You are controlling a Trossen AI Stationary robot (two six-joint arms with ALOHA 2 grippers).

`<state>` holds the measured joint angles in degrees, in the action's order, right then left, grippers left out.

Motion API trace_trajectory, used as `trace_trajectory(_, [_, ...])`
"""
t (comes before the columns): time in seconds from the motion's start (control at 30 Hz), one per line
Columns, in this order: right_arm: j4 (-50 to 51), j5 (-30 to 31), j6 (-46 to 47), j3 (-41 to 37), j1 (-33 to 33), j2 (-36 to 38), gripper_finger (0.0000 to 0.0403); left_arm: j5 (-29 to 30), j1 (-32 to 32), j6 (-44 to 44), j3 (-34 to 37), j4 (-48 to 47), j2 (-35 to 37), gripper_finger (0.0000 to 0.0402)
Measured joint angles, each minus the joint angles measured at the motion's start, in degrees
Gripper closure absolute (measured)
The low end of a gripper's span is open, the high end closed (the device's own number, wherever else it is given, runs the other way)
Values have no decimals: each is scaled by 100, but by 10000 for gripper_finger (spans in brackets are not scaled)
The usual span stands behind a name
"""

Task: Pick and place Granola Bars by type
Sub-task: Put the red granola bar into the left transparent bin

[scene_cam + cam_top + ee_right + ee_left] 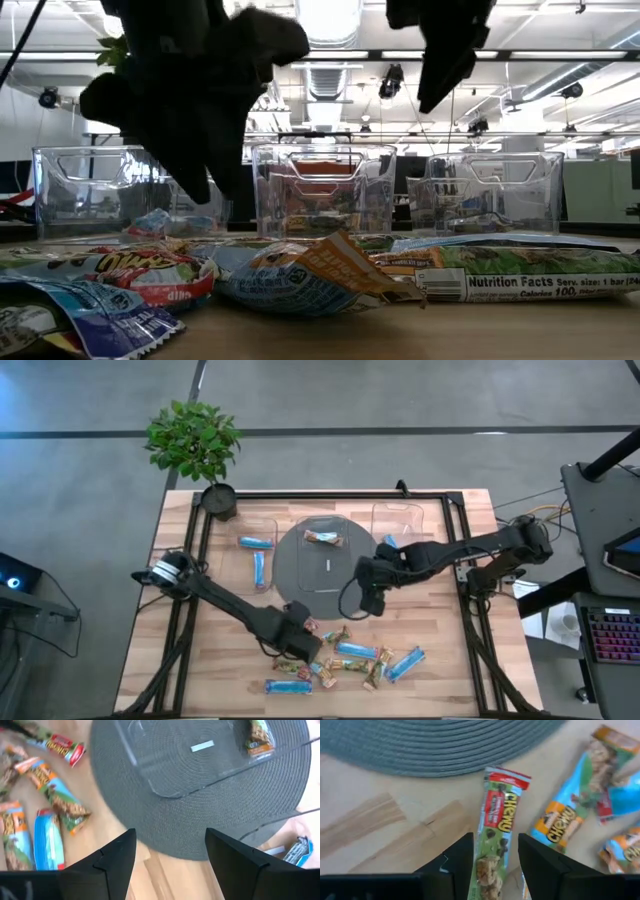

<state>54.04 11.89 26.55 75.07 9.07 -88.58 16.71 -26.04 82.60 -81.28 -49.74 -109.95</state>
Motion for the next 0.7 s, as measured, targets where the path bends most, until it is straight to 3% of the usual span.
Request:
trace_trajectory(0.2, [157,12,26,-142,371,392,174,-474,-4,131,-122,114,-438,265])
trace_trajectory(0.5, [99,175,435,-669,652,1130,174,-531,12,108,-109,131,-700,270])
trace_trajectory(0.7, [20,147,881,-1269,719,1726,174,-520,27,336,-92,155,-517,350])
